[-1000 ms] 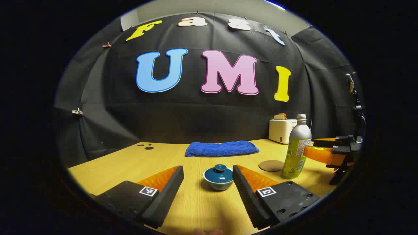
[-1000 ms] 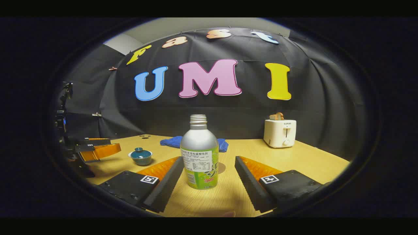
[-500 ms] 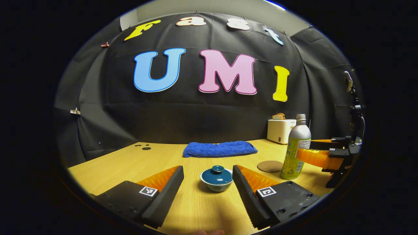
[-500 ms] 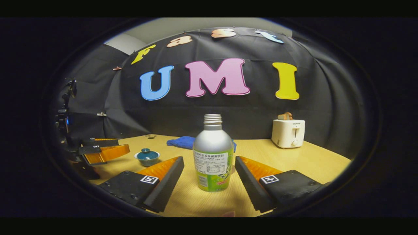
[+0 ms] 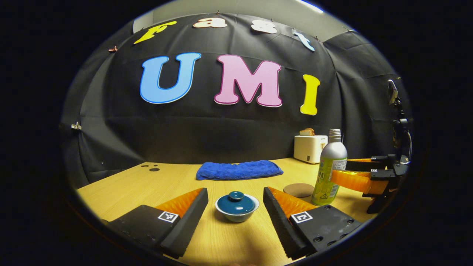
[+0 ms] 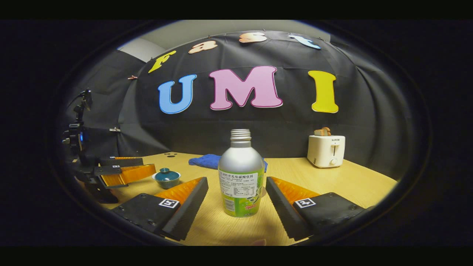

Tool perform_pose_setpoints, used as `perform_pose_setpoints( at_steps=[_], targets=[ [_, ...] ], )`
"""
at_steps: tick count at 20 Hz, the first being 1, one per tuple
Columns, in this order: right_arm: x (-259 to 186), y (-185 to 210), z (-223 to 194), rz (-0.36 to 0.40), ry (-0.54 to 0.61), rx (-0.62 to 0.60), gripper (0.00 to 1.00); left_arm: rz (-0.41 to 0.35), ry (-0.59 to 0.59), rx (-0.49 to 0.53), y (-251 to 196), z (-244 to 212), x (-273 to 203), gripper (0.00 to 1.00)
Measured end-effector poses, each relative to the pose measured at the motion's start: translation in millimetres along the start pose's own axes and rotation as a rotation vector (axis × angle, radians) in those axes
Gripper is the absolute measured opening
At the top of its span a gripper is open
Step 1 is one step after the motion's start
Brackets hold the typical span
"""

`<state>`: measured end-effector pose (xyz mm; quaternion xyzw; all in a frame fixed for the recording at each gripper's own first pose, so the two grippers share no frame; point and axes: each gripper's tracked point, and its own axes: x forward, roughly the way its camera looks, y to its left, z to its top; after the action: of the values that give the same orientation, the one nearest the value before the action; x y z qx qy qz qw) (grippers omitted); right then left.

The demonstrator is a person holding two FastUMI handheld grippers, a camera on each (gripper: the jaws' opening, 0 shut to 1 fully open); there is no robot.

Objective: Open the teacup lid with one hand, grasp the water bottle and pour water into the teacup with the other hand; after pouring, place the water bottle on the coaster and then close the teacup lid.

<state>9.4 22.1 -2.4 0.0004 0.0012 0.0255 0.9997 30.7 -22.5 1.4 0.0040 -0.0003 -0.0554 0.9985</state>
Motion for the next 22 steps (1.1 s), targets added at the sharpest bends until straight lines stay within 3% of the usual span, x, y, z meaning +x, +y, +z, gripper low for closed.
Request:
perform_pose_setpoints(
  at_steps=[6,11,16,17,19,22],
  targets=[
    [0.3,-0.4,0.0,0.001,0.0,0.0,0.97,-0.026,0.078,0.059,0.1,-11.0,27.1,0.9],
    [0.0,-0.6,0.0,0.001,0.001,0.001,0.98,-0.03,0.132,0.109,-1.1,-17.6,38.1,0.7],
    [0.2,-0.5,0.2,0.001,0.001,0.001,0.97,-0.038,0.198,0.156,-1.7,-28.0,47.6,0.58],
    [0.3,-0.3,0.2,0.001,0.001,0.001,0.97,-0.036,0.207,0.164,-1.7,-28.8,48.4,0.62],
    [0.0,-0.5,0.2,0.001,0.001,0.001,0.97,-0.035,0.211,0.176,-0.7,-29.9,52.3,0.53],
    [0.1,-0.5,0.4,0.002,0.001,0.001,0.97,-0.032,0.21,0.18,-0.3,-29.9,53.2,0.48]
  ],
)
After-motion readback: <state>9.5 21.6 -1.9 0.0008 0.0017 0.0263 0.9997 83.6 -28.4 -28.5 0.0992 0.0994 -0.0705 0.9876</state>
